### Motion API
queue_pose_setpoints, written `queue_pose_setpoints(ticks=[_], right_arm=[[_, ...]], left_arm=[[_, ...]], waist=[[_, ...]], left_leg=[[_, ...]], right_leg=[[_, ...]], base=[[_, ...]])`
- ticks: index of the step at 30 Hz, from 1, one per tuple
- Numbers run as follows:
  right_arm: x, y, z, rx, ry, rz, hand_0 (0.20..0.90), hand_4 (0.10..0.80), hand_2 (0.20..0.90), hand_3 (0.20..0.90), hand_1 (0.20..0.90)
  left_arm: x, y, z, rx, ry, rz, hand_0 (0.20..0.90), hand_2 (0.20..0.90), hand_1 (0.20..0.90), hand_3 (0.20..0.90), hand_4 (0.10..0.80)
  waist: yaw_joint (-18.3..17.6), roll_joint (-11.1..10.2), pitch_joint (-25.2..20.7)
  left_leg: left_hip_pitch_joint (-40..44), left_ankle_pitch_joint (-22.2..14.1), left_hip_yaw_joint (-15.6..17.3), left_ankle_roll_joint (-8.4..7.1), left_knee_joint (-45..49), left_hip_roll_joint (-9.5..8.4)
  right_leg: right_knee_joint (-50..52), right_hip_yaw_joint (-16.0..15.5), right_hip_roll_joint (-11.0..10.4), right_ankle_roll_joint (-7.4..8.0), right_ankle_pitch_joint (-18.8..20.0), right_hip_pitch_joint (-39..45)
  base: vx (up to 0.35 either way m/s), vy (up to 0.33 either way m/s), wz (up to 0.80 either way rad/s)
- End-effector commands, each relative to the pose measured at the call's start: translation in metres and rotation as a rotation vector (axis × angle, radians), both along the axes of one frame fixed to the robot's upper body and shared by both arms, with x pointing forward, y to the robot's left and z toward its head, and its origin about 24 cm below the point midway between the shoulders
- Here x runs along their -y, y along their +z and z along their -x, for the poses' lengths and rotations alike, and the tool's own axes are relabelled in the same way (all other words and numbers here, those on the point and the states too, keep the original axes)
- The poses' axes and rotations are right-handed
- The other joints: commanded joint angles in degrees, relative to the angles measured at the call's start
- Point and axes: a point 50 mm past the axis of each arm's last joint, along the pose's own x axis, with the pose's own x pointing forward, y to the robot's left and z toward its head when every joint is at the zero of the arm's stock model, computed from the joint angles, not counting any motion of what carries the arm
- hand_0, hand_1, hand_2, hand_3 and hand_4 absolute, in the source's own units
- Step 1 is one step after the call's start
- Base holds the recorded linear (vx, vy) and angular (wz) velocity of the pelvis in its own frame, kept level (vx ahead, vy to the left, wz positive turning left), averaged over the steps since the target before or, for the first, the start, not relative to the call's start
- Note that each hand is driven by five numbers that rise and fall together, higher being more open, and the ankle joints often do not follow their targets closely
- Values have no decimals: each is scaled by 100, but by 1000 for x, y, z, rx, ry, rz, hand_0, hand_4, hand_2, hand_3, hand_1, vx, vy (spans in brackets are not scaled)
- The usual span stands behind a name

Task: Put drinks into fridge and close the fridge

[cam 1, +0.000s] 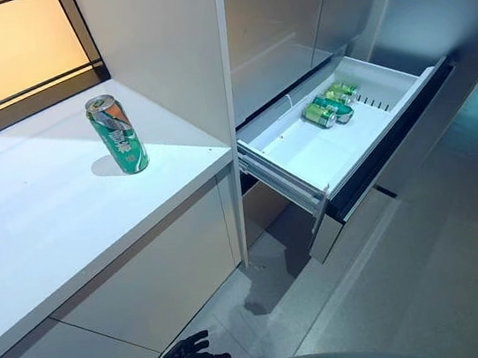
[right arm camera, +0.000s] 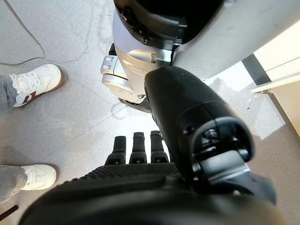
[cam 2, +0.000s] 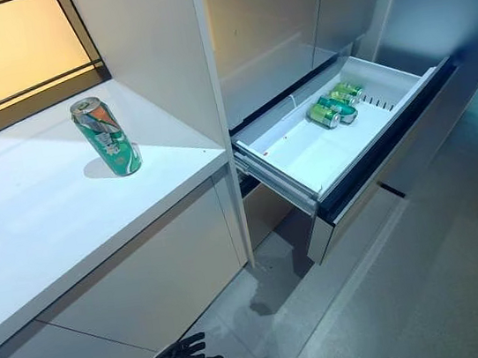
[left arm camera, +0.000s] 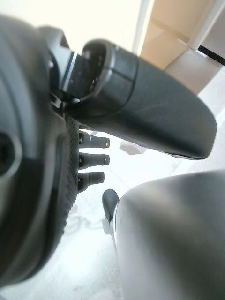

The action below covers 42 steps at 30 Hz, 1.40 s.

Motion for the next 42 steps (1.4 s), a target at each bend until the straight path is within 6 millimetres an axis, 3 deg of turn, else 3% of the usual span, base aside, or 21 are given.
queue_pose_setpoints(ticks=[1, 11, 16, 18, 19, 23, 33, 39, 42], right_arm=[[-20, 1, -32, 79, 63, -87, 900, 800, 900, 900, 900], [-14, 5, -40, 97, 123, -83, 900, 800, 900, 900, 900], [-11, 6, -41, 104, 143, -78, 900, 800, 900, 900, 900], [-10, 7, -41, 104, 142, -75, 900, 800, 900, 900, 900], [-12, 6, -41, 107, 140, -80, 900, 800, 900, 900, 900], [-14, 6, -41, 121, 129, -75, 900, 800, 900, 900, 900], [-17, 7, -41, 142, 88, -59, 900, 800, 900, 900, 900], [-21, 6, -37, 149, 59, -66, 900, 800, 900, 900, 900], [-21, 5, -33, 150, 44, -68, 900, 800, 900, 900, 900]], left_arm=[[37, 13, -45, 189, -263, 54, 900, 900, 900, 900, 800], [77, 58, -97, 570, -784, -52, 900, 900, 900, 900, 800], [91, 92, -123, 790, -870, -86, 900, 900, 900, 900, 800], [96, 103, -130, 803, -864, -8, 900, 900, 900, 900, 800], [105, 105, -125, 904, -954, -60, 900, 900, 900, 900, 800], [110, 131, -126, 1025, -993, 14, 900, 900, 900, 900, 800], [117, 241, -140, 1310, -961, 356, 900, 900, 900, 900, 800], [107, 298, -139, 1526, -856, 511, 900, 900, 900, 900, 800], [96, 321, -140, 1652, -775, 473, 900, 900, 900, 900, 800]], waist=[[26, 166, 37], [-124, 221, 60], [-198, 257, 68], [-202, 267, 63], [-186, 255, 41], [-154, 269, 85], [-50, 341, 124], [63, 312, 66], [122, 296, 41]], left_leg=[[172, -854, -312, -51, 99, 0], [168, -856, -203, -66, 62, 31], [172, -846, -186, -71, 38, 33], [172, -847, -182, -68, 36, 34], [146, -849, -173, -51, 35, 33], [116, -849, -202, -63, 34, 30], [56, -786, -399, -28, 34, -16], [8, -777, -500, -29, 34, -29], [-5, -774, -554, -32, 34, -37]], right_leg=[[290, 128, -45, 482, -18, -392], [309, 225, -23, 547, 1, -461], [283, 258, -26, 571, 23, -466], [273, 253, -34, 574, 29, -462], [268, 262, -24, 574, 29, -482], [253, 225, -27, 567, 19, -487], [214, 151, -58, 556, 51, -464], [160, 89, -77, 536, 75, -447], [144, 57, -82, 514, 80, -435]], base=[[0, 0, 0], [-19, 5, -5], [-8, 9, -3], [-3, 7, -2], [0, 0, 0], [-33, 6, 0], [-9, 4, 1], [-4, -13, 5], [5, -10, 2]])
